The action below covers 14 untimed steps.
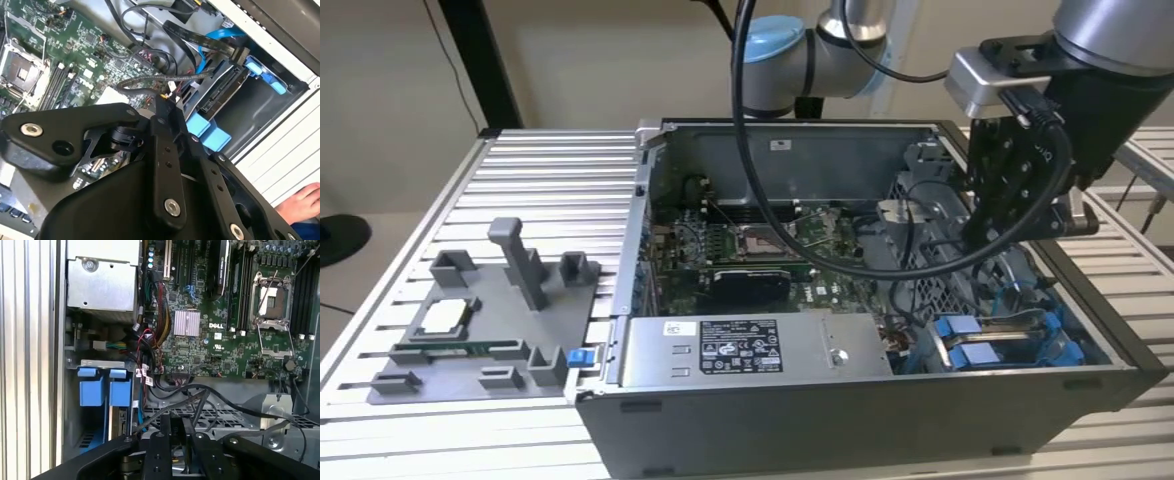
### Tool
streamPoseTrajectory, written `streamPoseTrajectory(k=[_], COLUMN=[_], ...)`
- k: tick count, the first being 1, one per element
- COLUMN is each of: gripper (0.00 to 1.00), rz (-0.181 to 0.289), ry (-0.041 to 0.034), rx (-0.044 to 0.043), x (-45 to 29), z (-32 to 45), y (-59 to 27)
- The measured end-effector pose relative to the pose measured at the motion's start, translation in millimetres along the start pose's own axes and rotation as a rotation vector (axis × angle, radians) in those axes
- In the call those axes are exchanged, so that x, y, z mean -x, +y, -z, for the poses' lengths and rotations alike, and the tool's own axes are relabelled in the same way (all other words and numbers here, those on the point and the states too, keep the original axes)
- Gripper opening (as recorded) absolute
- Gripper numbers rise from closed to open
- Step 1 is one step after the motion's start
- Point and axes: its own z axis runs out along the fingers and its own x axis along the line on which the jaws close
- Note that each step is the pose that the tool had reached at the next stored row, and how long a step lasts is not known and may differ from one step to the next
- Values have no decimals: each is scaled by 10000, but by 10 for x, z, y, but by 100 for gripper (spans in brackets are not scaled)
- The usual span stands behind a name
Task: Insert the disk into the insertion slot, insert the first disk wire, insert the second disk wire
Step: 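Insert the first disk wire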
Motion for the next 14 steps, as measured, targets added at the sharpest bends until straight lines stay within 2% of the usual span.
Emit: streamPoseTrajectory(k=[3, 9, 14], gripper=[0, 0, 0], rz=[4, 4, -3], ry=[-73, -80, -81], rx=[-37, -45, 13], x=[0, -12, -161], z=[-4, -5, 12], y=[0, -2, -57])
